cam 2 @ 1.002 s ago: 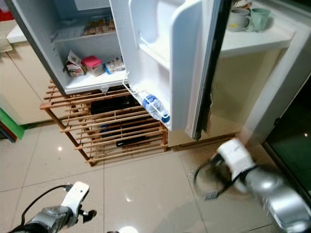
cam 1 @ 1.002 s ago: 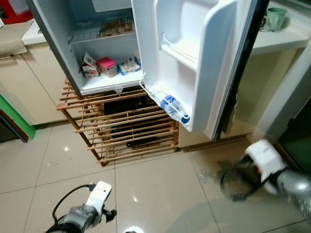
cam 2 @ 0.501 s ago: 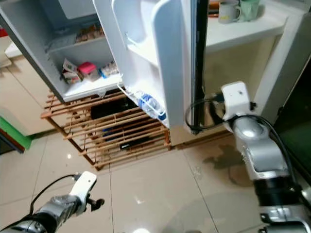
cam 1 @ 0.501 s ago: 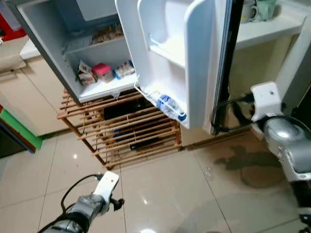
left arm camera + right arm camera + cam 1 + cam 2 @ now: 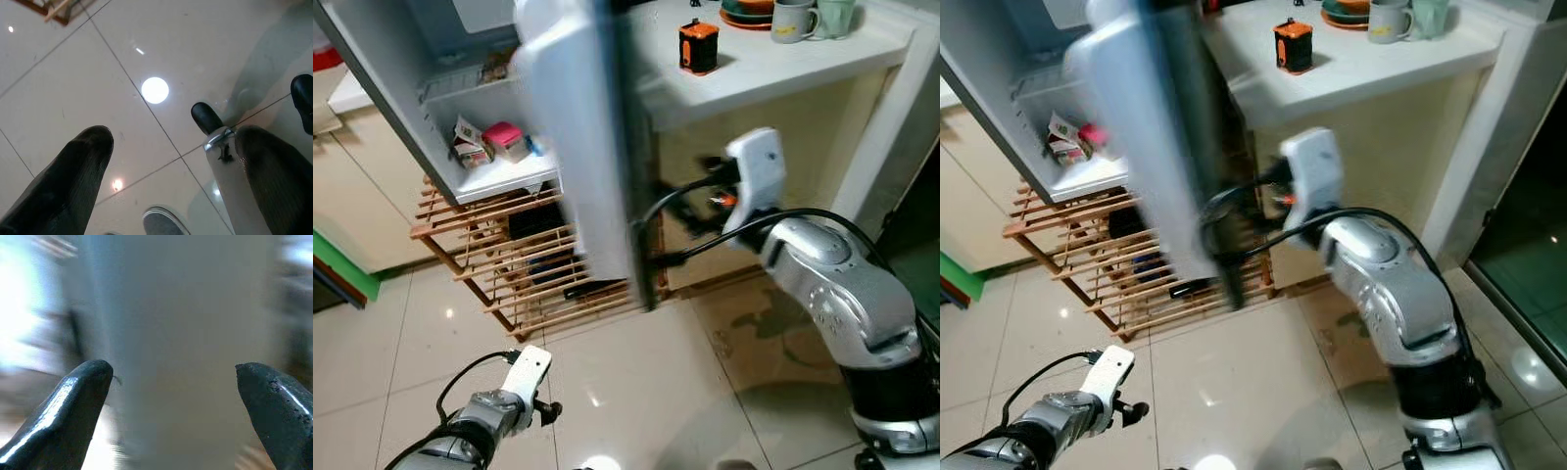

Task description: Restocking fridge

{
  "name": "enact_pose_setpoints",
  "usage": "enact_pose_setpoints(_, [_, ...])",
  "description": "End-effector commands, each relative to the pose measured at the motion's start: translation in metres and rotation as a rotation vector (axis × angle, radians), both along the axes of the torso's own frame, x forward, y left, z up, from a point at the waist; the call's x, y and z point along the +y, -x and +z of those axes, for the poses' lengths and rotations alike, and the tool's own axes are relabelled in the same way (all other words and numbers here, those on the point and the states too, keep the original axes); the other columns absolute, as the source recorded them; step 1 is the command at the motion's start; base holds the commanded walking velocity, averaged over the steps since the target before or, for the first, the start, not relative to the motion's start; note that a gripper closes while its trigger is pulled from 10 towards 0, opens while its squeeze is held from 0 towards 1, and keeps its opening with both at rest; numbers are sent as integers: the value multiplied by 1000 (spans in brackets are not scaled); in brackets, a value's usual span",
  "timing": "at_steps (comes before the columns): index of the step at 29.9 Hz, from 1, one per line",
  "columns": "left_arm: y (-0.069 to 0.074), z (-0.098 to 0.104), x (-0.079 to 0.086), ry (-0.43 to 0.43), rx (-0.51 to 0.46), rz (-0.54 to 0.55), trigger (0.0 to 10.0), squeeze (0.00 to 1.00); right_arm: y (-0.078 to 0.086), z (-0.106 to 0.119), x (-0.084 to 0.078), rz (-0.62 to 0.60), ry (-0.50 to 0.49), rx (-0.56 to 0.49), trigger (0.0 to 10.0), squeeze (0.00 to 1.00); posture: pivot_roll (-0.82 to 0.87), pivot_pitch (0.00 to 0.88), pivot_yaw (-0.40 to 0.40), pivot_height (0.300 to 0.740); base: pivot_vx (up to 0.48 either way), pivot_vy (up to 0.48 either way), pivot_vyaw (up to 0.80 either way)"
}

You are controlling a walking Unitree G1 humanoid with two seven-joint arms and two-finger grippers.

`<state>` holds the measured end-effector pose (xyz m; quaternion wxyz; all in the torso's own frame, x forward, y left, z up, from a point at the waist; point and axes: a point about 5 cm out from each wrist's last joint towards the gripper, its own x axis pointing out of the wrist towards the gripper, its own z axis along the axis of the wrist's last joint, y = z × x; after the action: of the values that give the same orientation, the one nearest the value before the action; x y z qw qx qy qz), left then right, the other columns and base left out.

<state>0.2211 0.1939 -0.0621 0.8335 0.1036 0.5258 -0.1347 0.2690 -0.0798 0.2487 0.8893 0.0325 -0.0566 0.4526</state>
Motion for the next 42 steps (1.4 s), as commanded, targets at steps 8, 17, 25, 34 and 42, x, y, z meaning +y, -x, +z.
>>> enact_pose_setpoints(8, [5,-1,16,-51,-41,42,10000,0,-28,-46,-49,-341,0,173,10000,0,-275,0,159,740,0,0,0])
enact_pose_setpoints(17, [-5,8,14,-5,-297,63,10000,0,-42,-90,-83,-699,120,232,10000,0,-266,0,149,740,0,0,0])
enact_pose_setpoints(25, [-12,26,7,198,-610,206,10000,0,-40,-111,-86,-764,129,255,10000,0,-255,0,135,740,0,0,0])
enact_pose_setpoints(34, [-133,199,-42,280,-1237,172,10000,0,-42,-113,-91,-816,91,230,10000,0,-249,0,132,740,0,0,0])
enact_pose_setpoints(42, [-131,207,-34,250,-1234,242,10000,0,-44,-113,-88,-817,71,216,10000,0,-235,0,129,740,0,0,0])
